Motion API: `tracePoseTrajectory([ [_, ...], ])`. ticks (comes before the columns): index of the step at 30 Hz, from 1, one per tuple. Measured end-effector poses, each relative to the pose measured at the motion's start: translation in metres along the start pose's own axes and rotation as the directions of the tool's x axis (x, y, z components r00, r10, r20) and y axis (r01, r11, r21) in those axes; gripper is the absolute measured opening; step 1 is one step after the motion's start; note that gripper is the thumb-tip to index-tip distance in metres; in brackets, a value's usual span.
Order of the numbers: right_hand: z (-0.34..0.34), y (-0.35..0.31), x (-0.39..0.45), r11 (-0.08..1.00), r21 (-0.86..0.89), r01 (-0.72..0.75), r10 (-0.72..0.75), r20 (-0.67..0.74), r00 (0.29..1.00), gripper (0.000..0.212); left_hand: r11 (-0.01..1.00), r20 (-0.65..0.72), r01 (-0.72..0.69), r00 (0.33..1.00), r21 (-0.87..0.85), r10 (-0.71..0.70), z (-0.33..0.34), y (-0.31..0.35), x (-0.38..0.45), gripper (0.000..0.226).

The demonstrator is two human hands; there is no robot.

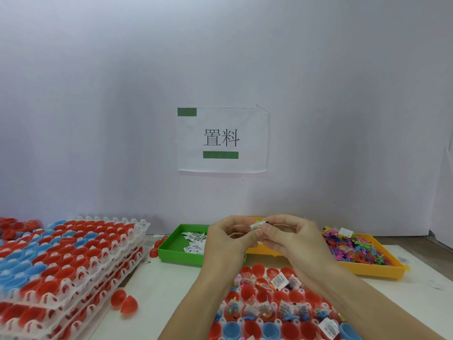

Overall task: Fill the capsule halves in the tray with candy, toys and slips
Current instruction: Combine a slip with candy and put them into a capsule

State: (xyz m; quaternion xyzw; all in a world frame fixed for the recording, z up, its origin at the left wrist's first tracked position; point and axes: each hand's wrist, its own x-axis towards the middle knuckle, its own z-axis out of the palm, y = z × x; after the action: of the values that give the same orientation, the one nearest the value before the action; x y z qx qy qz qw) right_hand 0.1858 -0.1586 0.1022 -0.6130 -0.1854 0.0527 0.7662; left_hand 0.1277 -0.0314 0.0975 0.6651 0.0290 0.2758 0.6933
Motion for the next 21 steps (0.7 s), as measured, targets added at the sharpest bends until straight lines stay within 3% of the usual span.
tracePoseTrajectory([
  [5, 0.000, -0.001, 0.001, 0.998, 0.058, -0.028, 0.031, -0.057, 0.998, 0.009, 1.000, 0.074, 0.004, 0.997, -0.003, -0.004, -0.002, 0.003, 0.000, 0.014],
  [11, -0.002, -0.008, -0.005, 0.999, -0.033, 0.003, -0.006, -0.091, 0.996, 0.008, 0.998, 0.068, 0.003, 0.998, -0.055, 0.001, 0.000, 0.007, -0.002, 0.010],
  [18, -0.007, -0.019, -0.018, 0.997, -0.077, 0.019, -0.017, 0.022, 1.000, 0.011, 0.994, 0.031, -0.023, 0.999, -0.108, 0.027, 0.006, 0.010, -0.012, 0.006],
  [21, -0.010, -0.024, -0.030, 0.981, -0.186, 0.050, -0.024, 0.138, 0.990, 0.012, 0.992, 0.012, -0.023, 1.000, -0.123, 0.025, 0.003, 0.006, -0.026, 0.005],
])
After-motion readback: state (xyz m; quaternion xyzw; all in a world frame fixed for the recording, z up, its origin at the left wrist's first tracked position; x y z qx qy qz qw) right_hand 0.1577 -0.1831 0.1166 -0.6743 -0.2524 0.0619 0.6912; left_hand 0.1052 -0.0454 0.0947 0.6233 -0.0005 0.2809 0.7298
